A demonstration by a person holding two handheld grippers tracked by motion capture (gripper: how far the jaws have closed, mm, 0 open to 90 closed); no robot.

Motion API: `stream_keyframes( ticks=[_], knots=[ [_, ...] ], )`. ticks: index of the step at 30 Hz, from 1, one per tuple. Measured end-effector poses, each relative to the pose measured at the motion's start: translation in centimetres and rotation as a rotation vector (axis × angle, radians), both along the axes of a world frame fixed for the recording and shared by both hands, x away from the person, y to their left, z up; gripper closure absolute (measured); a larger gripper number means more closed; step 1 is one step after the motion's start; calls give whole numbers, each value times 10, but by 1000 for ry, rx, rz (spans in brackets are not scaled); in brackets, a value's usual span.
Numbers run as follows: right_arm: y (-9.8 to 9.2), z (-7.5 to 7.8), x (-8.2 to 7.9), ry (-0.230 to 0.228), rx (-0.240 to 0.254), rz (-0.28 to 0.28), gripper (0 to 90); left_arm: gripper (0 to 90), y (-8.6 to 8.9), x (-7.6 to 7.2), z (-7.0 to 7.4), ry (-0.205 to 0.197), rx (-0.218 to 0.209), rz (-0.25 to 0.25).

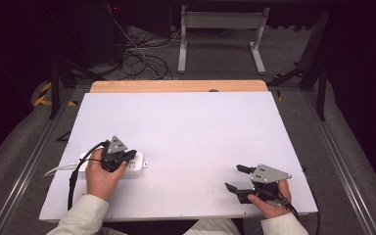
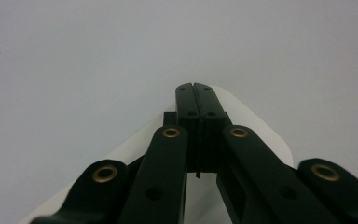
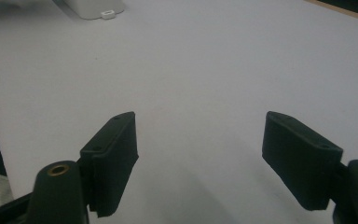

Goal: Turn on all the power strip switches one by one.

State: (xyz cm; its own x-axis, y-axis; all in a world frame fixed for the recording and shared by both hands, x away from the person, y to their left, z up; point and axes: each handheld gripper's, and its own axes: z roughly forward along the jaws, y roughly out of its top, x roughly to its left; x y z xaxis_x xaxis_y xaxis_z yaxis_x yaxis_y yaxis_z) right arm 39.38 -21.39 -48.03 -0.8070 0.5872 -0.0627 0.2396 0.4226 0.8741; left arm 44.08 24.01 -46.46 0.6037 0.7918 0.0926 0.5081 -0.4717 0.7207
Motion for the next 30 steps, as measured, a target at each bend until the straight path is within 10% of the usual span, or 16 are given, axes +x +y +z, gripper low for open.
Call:
stream_keyframes(
  ticks=[15, 20, 30],
  knots=[
    [0, 0, -1, -1, 3, 1, 268, 900, 3, -1, -1, -3, -52, -3],
    [-2, 0, 0, -1, 6, -4, 268, 900, 16, -16, 38, -101, -193, -20],
    [-2, 0, 0, -4, 5, -6, 268, 900, 7, -31, 47, -132, -184, -57]
  ],
)
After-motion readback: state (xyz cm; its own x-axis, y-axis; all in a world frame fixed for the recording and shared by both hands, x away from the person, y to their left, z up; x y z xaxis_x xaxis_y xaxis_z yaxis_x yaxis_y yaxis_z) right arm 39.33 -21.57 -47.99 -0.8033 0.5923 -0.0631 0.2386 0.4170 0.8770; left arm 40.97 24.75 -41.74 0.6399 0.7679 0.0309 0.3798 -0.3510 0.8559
